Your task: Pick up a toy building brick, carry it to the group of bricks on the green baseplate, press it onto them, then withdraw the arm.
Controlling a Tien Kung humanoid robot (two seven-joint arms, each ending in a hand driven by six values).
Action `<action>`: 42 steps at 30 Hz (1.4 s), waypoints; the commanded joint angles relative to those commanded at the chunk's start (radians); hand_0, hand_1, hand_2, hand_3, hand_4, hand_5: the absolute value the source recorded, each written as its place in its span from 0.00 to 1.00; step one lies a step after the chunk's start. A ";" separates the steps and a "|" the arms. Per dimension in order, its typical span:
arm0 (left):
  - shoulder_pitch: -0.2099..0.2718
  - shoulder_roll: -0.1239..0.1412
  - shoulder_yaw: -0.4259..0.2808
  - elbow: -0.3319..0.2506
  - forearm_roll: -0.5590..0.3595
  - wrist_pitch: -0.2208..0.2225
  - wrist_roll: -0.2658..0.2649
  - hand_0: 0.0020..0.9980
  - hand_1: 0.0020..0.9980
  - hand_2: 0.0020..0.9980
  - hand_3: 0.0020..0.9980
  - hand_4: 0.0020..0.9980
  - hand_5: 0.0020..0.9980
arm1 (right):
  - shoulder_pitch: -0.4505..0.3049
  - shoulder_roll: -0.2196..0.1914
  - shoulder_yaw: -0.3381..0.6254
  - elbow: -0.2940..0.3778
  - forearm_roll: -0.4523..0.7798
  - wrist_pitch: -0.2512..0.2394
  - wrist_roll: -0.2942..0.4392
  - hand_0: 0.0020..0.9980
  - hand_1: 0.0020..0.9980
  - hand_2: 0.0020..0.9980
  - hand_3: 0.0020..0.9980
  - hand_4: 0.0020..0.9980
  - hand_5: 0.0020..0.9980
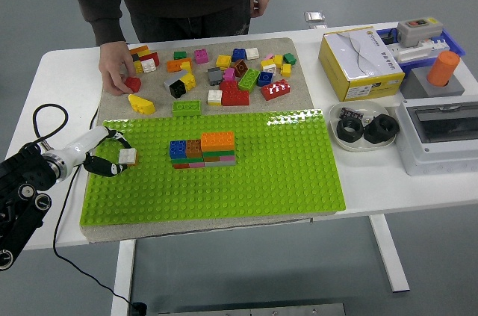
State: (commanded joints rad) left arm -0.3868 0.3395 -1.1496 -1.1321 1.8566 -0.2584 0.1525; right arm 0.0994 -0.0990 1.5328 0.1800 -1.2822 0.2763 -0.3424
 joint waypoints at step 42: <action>-0.149 0.210 0.212 -0.299 -0.430 -0.171 0.111 1.00 0.95 0.90 0.40 0.78 0.00 | 0.002 -0.017 0.039 0.000 -0.031 -0.007 0.009 0.73 0.67 0.74 0.88 0.73 1.00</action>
State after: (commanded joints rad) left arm -0.5357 0.5497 -0.9380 -1.4308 1.4268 -0.4290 0.2638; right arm 0.1019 -0.1162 1.5713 0.1800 -1.3129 0.2693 -0.3334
